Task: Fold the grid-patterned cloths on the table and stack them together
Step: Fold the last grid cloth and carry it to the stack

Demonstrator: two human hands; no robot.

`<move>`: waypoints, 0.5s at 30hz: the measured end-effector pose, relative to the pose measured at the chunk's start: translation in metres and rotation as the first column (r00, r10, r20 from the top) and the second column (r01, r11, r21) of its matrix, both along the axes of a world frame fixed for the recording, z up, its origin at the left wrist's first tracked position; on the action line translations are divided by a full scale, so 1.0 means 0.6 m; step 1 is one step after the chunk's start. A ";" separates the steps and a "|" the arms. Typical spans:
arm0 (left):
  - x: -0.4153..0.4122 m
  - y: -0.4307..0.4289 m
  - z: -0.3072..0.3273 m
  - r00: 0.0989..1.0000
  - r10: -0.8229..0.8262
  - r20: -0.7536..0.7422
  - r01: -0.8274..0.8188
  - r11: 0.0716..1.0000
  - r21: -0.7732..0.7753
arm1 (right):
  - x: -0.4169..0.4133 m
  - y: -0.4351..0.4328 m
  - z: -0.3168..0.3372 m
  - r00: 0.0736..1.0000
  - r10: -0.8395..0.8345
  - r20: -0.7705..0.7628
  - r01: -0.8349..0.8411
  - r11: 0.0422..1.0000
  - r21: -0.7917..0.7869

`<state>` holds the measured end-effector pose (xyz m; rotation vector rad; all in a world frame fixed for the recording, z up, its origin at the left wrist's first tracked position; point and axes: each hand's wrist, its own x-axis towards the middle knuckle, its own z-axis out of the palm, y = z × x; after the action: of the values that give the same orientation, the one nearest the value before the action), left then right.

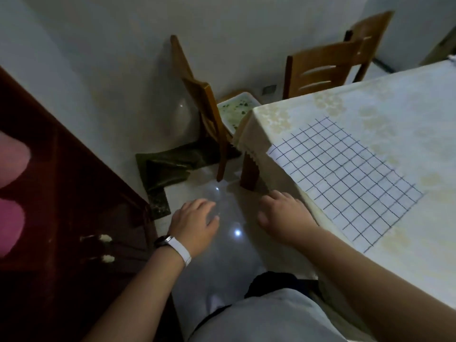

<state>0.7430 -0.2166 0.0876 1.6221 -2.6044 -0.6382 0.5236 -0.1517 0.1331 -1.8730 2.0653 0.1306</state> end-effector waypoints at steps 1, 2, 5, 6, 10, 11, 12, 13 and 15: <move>-0.019 -0.016 -0.002 0.999 -0.036 0.004 0.036 0.999 0.005 | -0.017 -0.002 -0.005 0.999 -0.040 -0.001 0.040 0.999 0.001; -0.038 -0.031 -0.006 0.997 -0.072 0.006 0.071 0.997 0.005 | -0.035 -0.004 -0.012 0.997 -0.075 -0.003 0.075 0.997 -0.003; -0.102 -0.071 -0.020 0.987 -0.157 0.021 0.157 0.988 0.011 | -0.089 -0.011 -0.041 0.983 -0.182 0.015 0.181 0.983 0.028; -0.124 -0.085 -0.026 0.982 -0.186 0.034 0.185 0.983 0.016 | -0.108 -0.015 -0.051 0.977 -0.214 0.024 0.213 0.976 0.039; -0.215 -0.136 -0.038 0.960 -0.270 0.079 0.266 0.962 0.057 | -0.182 -0.040 -0.084 0.956 -0.286 0.066 0.284 0.958 0.047; -0.238 -0.147 -0.038 0.954 -0.287 0.089 0.282 0.957 0.066 | -0.201 -0.048 -0.090 0.952 -0.297 0.081 0.293 0.955 0.053; -0.261 -0.158 -0.038 0.947 -0.306 0.096 0.300 0.951 0.072 | -0.219 -0.056 -0.094 0.946 -0.311 0.097 0.307 0.950 0.057; -0.284 -0.170 -0.038 0.938 -0.329 0.105 0.322 0.943 0.081 | -0.237 -0.064 -0.097 0.938 -0.329 0.109 0.325 0.944 0.060; -0.329 -0.195 -0.038 0.919 -0.374 0.127 0.364 0.926 0.097 | -0.273 -0.080 -0.103 0.925 -0.358 0.126 0.353 0.934 0.064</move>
<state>0.5455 -0.3337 0.0649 1.2364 -3.0634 -0.6532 0.3595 -0.1999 0.0716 -1.4098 2.2459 -0.0460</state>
